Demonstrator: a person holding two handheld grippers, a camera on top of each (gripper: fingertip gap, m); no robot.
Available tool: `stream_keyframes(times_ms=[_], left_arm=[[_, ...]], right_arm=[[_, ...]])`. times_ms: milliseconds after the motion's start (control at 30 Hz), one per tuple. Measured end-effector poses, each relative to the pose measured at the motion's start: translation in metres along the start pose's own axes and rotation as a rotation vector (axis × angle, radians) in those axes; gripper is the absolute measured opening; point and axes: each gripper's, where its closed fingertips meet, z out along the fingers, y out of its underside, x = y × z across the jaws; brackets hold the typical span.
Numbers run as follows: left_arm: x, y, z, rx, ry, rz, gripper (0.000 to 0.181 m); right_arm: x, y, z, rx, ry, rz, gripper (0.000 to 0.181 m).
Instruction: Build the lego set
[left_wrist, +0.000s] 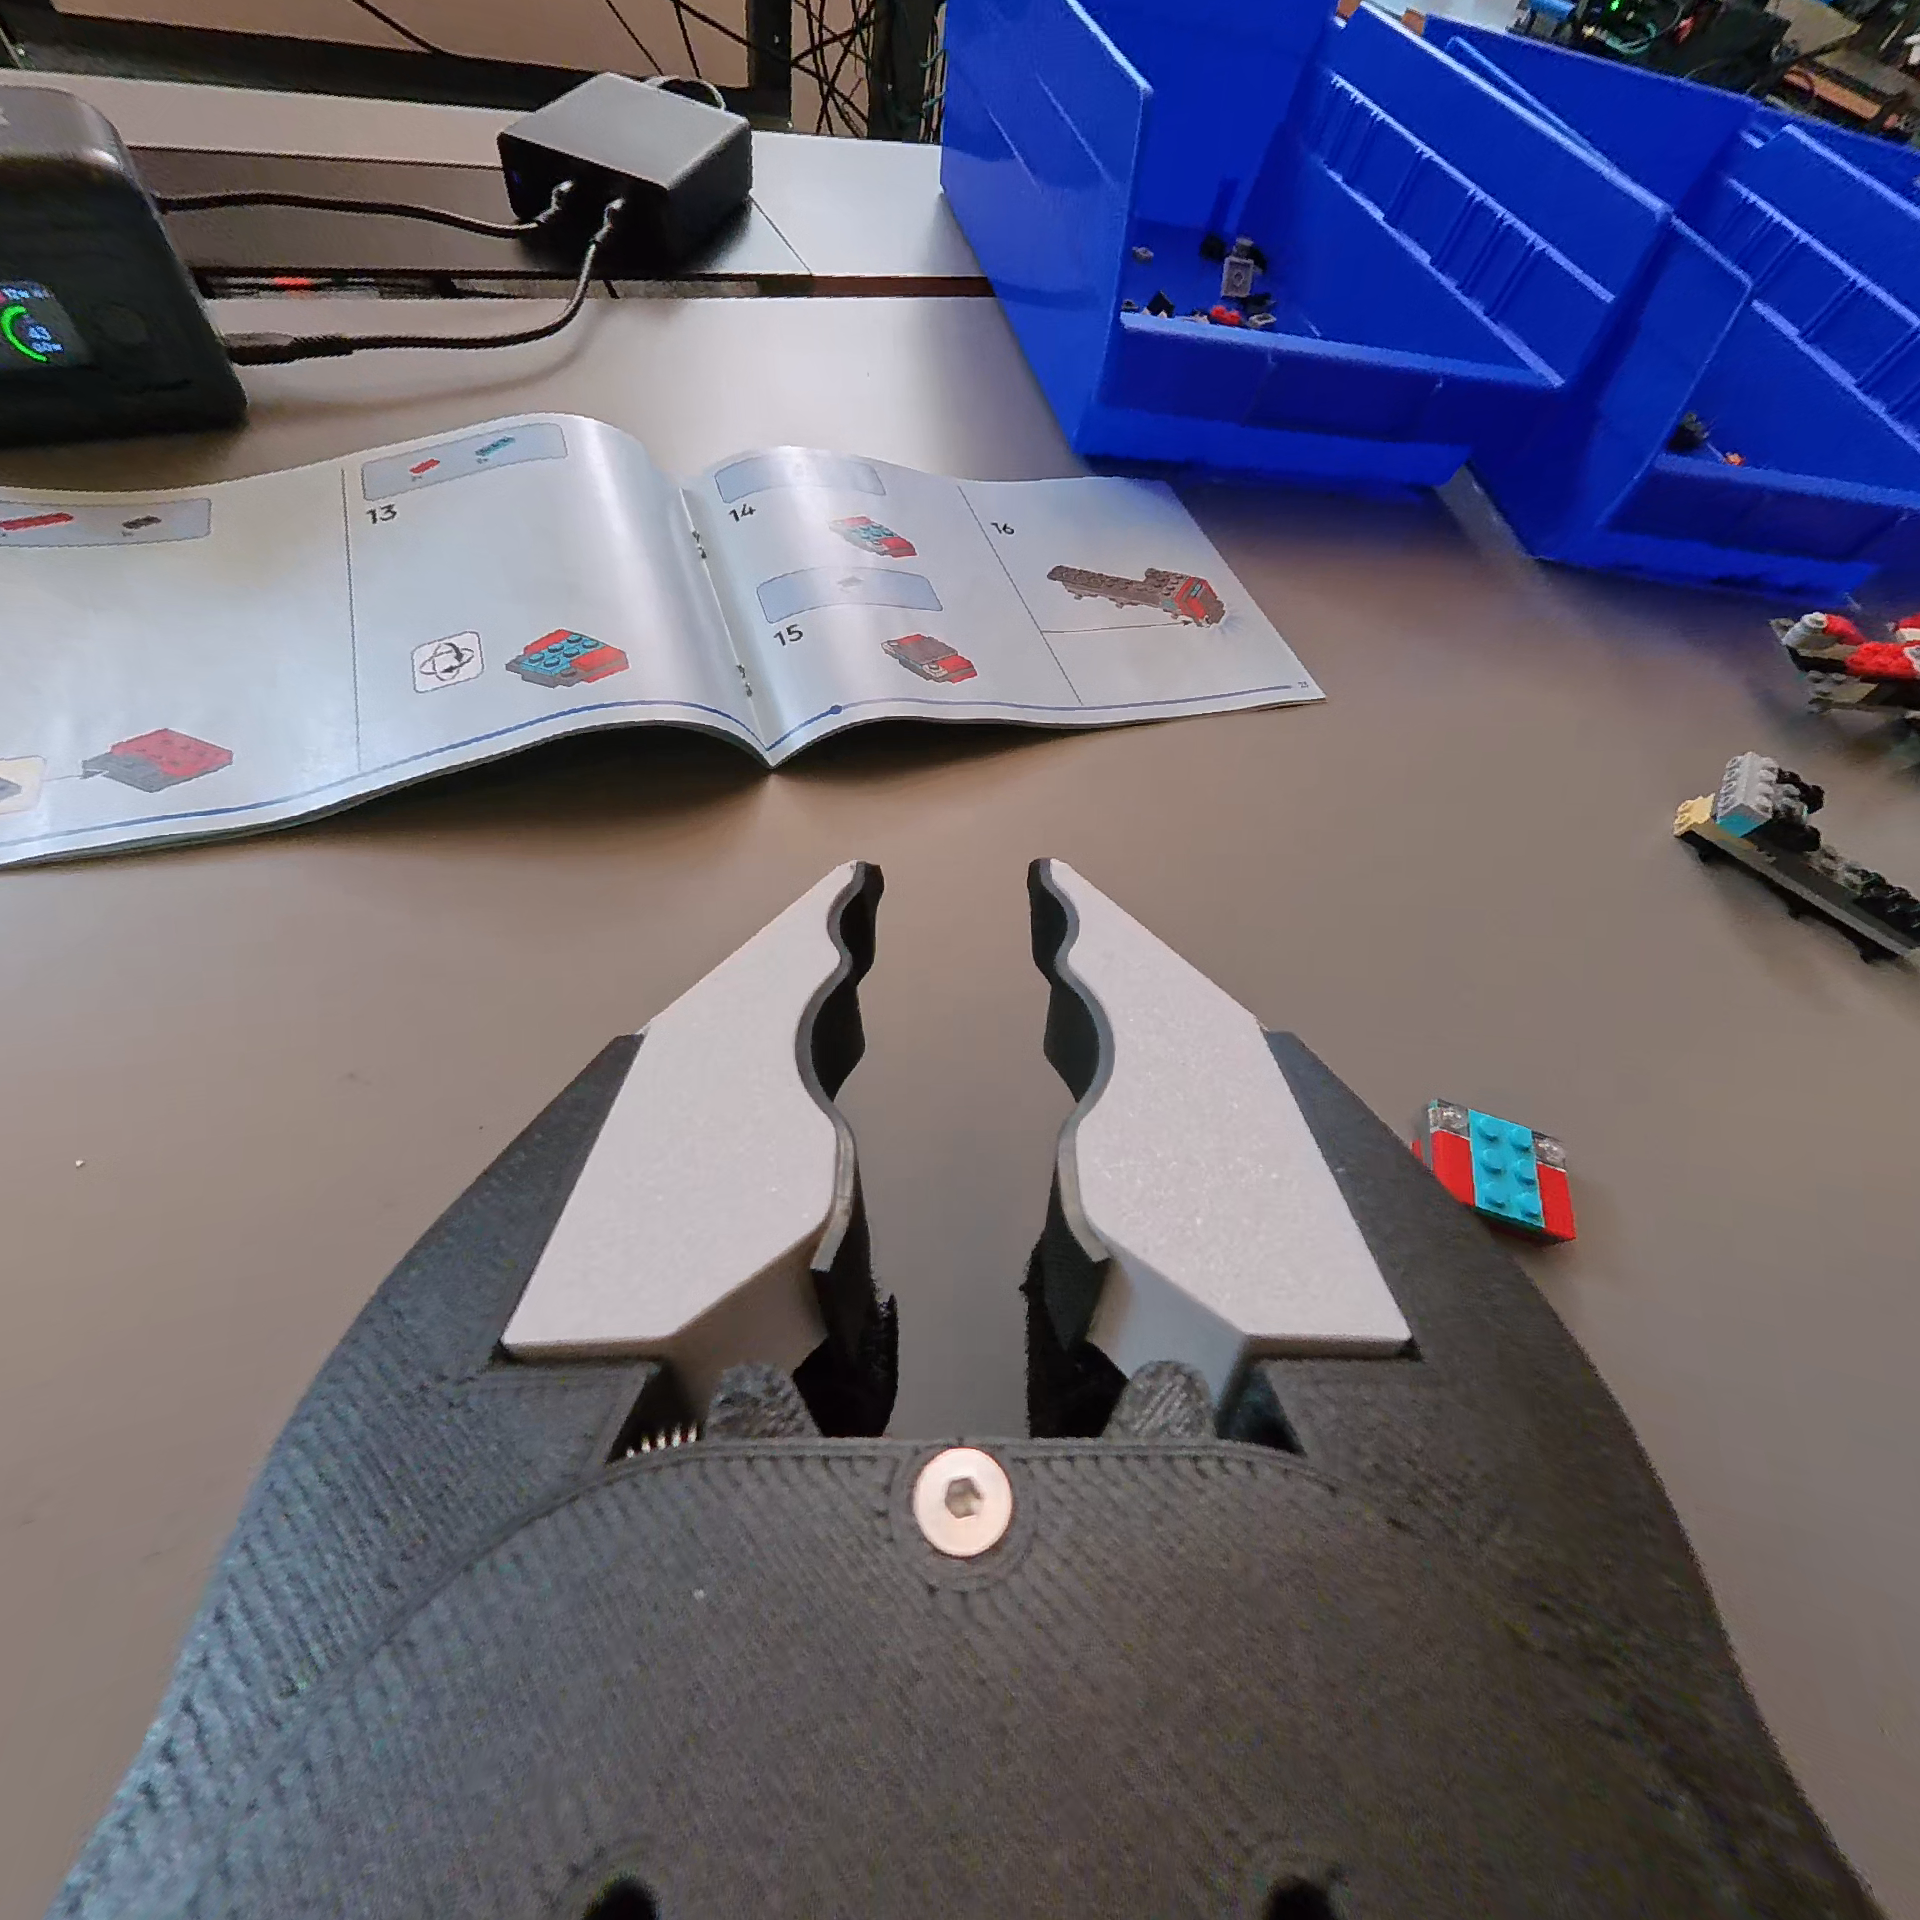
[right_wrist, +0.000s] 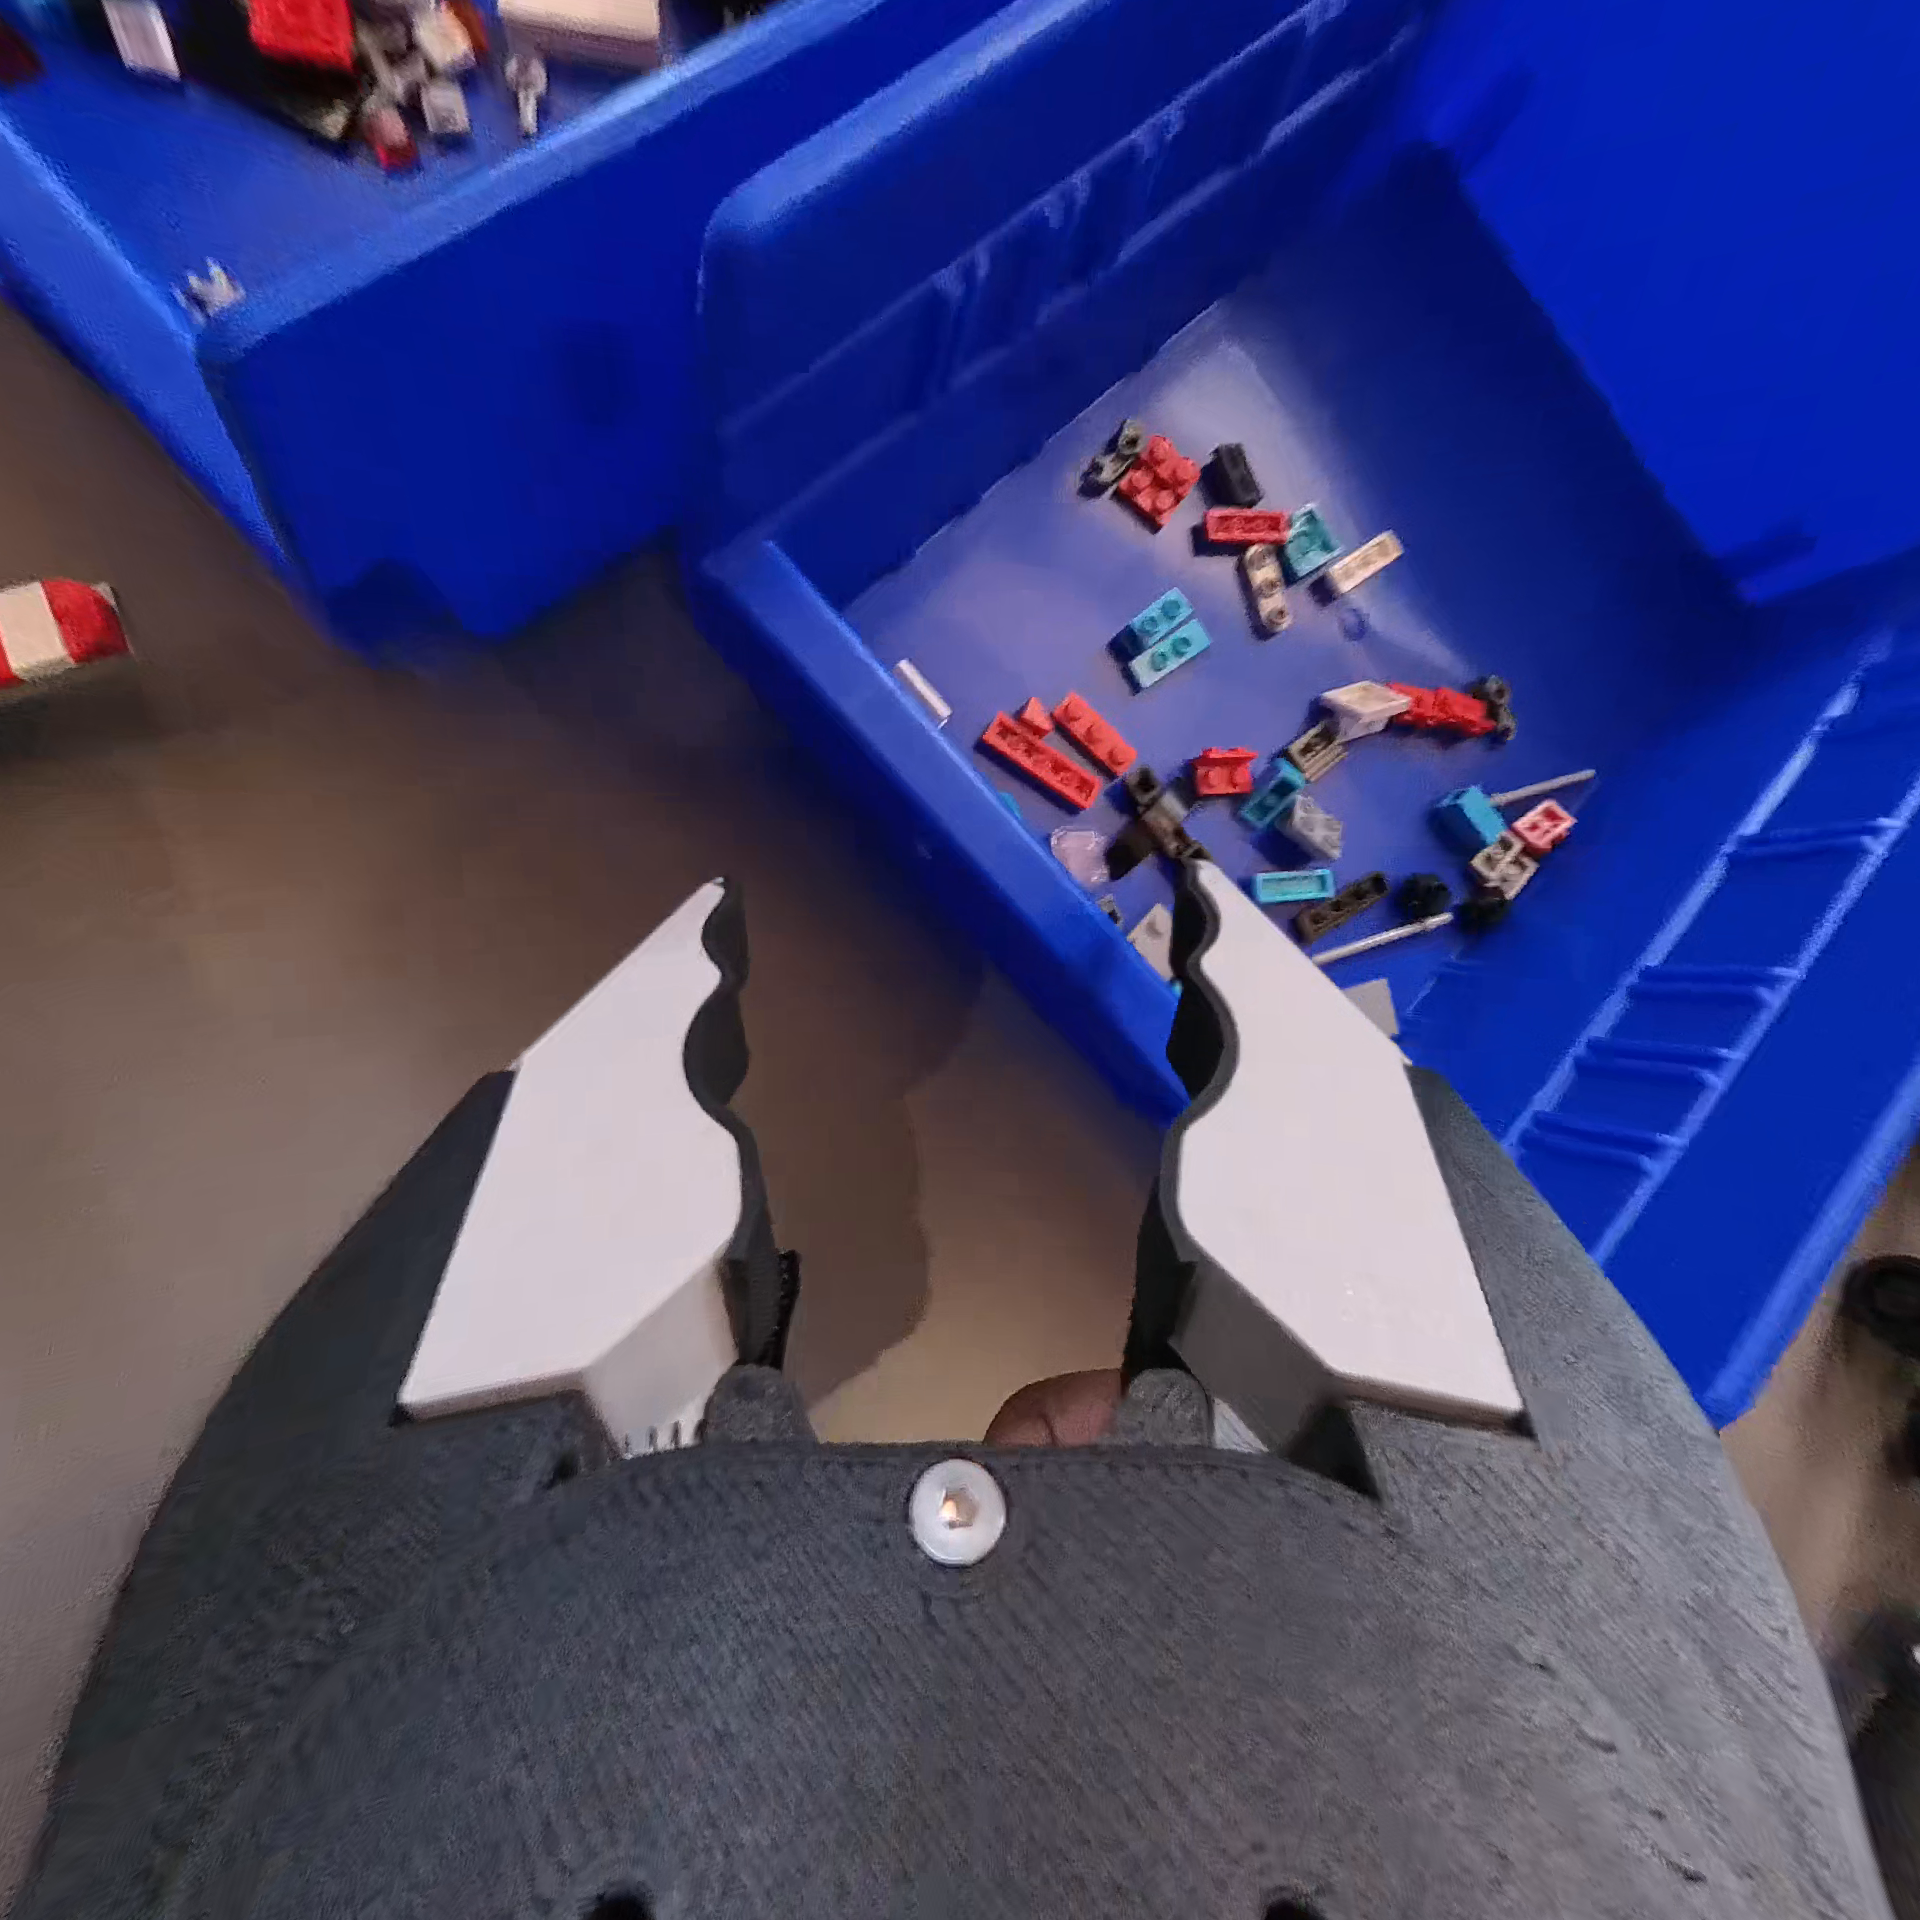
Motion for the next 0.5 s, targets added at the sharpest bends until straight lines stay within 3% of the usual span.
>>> stream_keyframes(times_ms=[167,500], left_arm=[[-0.001,-0.004,-0.004,0.033,0.001,-0.01,0.031],[0.001,-0.001,-0.002,0.011,0.011,-0.004,0.031]], right_arm=[[-0.013,0.015,0.007,-0.074,0.014,-0.044,0.085],[-0.067,0.033,-0.03,-0.053,-0.043,-0.021,0.079]])
